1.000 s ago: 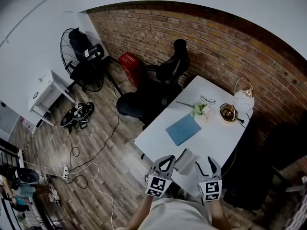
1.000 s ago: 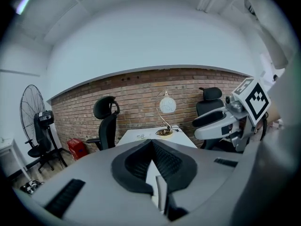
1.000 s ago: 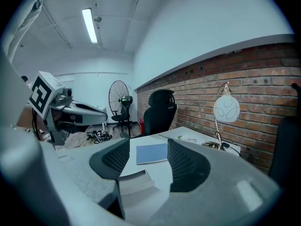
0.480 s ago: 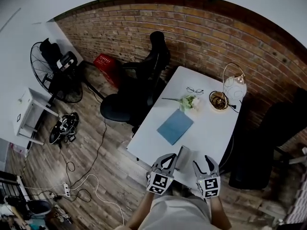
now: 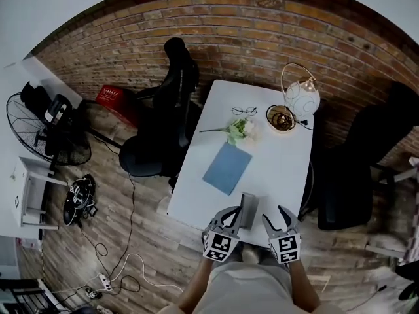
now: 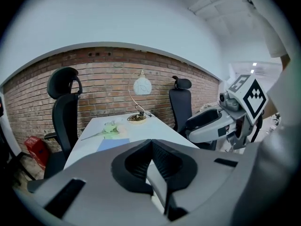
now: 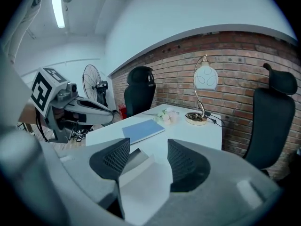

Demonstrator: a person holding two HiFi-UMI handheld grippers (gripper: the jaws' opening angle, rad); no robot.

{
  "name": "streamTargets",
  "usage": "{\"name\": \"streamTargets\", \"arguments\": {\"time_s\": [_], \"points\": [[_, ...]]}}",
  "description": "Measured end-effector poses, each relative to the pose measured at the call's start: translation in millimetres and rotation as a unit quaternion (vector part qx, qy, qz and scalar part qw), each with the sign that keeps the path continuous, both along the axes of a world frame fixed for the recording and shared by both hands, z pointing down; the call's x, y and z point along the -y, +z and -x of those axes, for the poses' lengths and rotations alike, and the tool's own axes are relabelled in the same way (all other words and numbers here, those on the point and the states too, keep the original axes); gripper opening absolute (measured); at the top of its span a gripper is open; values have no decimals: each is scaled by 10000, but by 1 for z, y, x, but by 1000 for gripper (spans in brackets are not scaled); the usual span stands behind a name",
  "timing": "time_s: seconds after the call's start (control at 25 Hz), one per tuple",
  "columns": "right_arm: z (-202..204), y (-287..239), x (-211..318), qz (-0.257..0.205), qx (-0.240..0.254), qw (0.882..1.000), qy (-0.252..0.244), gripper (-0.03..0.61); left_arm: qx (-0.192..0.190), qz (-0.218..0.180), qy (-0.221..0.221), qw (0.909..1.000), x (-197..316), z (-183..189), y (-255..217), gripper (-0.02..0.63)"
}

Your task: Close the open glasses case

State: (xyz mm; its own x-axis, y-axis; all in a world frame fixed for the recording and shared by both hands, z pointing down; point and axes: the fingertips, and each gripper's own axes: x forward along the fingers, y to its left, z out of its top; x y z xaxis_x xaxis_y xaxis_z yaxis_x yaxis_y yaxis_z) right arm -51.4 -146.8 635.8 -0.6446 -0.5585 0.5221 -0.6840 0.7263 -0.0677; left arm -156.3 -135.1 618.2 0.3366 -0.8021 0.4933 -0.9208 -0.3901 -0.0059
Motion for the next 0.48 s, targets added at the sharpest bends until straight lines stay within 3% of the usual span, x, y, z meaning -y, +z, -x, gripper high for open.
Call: {"name": "streamTargets", "arguments": {"time_s": [0.48], "points": [[0,29,-4,365,-86,9975,601,253,-19,404,726,9965,9,-11,40,3]]}}
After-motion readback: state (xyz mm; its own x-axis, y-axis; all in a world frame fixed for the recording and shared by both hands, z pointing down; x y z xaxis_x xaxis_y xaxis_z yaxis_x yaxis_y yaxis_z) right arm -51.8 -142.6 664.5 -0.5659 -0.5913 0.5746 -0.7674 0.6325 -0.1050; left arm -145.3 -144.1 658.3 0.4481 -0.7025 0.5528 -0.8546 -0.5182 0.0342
